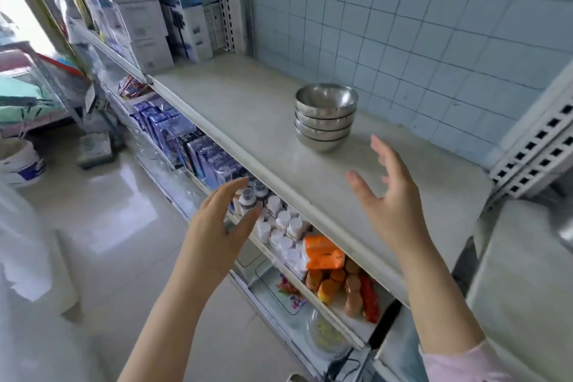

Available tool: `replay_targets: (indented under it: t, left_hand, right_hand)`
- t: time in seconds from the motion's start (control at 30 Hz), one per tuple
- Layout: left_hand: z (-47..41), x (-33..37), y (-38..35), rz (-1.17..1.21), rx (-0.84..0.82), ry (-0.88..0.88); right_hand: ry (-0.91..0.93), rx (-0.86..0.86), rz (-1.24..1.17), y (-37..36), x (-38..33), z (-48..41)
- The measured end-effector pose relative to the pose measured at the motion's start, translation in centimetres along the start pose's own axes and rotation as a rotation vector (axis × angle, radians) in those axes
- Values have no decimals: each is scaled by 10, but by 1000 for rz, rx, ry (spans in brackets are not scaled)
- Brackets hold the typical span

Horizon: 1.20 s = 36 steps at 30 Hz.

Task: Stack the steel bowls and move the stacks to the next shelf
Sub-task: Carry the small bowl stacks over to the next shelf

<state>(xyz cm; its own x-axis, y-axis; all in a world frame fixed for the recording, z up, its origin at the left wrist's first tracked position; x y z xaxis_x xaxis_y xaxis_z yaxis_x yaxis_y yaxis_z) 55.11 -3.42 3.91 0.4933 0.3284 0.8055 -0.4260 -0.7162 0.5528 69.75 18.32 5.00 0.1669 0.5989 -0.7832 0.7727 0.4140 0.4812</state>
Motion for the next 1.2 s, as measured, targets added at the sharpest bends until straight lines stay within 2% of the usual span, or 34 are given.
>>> replay_targets:
  t: [0.23,0.4,0.53,0.63,0.93,1.2]
  left_hand:
    - [-123,-26,-36,130,-192,-5]
    - [-220,-34,-96,213,-489,-96]
    - [-269,-44,-124,365,-788,-151]
    - [-283,-54,-130,454,-920,-210]
    - [-289,-56,-122,574,-1072,-271]
    - [-280,-53,-114,565,-1063,-334]
  right_hand:
    - [-292,59,-246,-36,34,-82]
    - [-384,54,-350,-68,57,-116]
    - [-423,164,-266,-77,57,-117]
    - [-456,263,-246,-85,55,-110]
    - [-478,411,-207,-105,33,-97]
    - [-498,469,-177,-107,13,-76]
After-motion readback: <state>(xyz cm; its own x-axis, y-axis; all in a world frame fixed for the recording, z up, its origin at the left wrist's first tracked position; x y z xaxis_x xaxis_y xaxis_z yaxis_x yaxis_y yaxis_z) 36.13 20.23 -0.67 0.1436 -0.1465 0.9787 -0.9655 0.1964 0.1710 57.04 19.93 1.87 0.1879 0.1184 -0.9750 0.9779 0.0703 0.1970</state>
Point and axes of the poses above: each hand's wrist, its own z-axis away from the middle knuckle, its own y-axis out of the back of the hand, x = y × z, the point moved 4 cm from there along -z, towards the middle knuckle, and after that the axes turned 1 degree about -x, right-handed, at the moved point
